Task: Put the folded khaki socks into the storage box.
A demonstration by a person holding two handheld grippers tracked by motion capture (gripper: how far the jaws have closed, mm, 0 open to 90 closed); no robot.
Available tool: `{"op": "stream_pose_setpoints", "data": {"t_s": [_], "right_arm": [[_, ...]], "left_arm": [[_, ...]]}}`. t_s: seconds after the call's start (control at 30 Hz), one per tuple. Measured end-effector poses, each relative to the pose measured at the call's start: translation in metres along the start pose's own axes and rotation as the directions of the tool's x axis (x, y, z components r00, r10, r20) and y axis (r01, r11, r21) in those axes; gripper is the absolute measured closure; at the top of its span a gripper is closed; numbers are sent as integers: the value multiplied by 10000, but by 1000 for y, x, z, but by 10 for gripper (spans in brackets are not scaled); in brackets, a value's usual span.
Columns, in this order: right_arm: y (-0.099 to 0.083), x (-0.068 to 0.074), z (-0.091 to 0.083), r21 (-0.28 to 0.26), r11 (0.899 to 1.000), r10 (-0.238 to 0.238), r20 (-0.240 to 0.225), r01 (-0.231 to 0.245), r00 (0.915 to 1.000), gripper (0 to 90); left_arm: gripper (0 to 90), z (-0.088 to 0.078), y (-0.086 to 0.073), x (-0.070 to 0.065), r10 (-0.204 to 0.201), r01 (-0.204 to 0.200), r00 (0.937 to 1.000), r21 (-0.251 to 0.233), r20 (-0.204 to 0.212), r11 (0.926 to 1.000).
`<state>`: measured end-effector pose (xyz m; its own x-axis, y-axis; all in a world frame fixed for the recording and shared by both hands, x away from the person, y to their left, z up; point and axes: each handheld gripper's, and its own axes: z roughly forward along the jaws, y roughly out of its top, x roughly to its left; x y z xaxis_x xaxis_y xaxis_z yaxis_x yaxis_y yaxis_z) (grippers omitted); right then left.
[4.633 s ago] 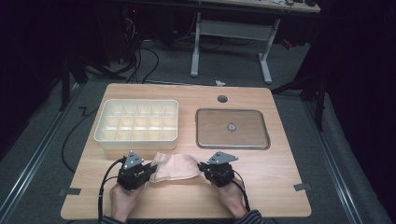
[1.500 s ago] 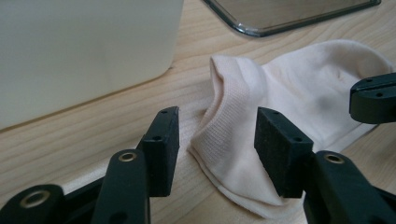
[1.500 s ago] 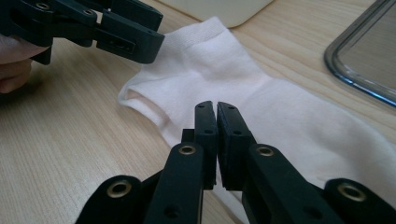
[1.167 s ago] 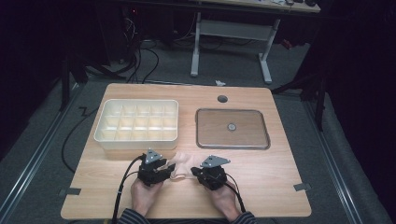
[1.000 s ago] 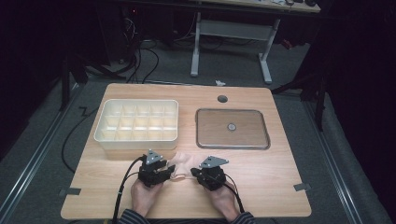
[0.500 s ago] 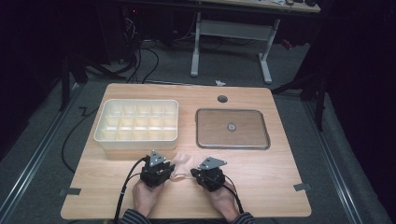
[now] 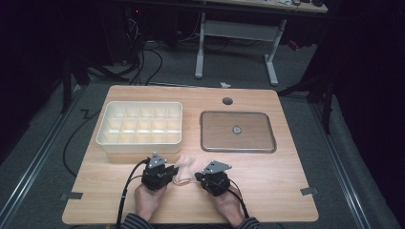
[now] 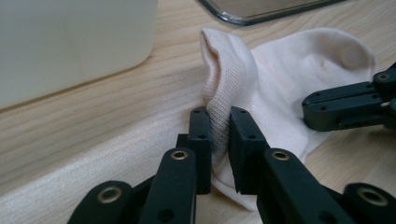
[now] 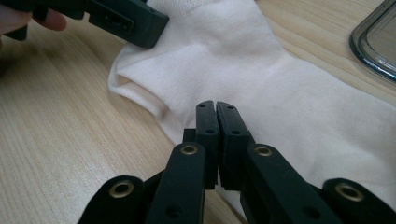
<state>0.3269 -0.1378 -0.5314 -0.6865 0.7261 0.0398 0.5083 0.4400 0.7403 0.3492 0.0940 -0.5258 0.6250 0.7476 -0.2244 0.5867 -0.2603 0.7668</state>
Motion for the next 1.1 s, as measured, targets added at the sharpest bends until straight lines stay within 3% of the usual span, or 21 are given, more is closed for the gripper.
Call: {"op": "stream_pose_setpoints", "data": {"t_s": [0.77, 1.1], "right_arm": [[6, 2, 4, 199, 9996, -187, -48, 188, 9998, 887], [12, 5, 9, 334, 9991, -259, -275, 268, 9993, 888]], "left_arm": [[808, -19, 22, -13, 451, -386, 9942, -672, 979, 9970], [818, -21, 25, -13, 447, -315, 9905, -1019, 1301, 9943]]}}
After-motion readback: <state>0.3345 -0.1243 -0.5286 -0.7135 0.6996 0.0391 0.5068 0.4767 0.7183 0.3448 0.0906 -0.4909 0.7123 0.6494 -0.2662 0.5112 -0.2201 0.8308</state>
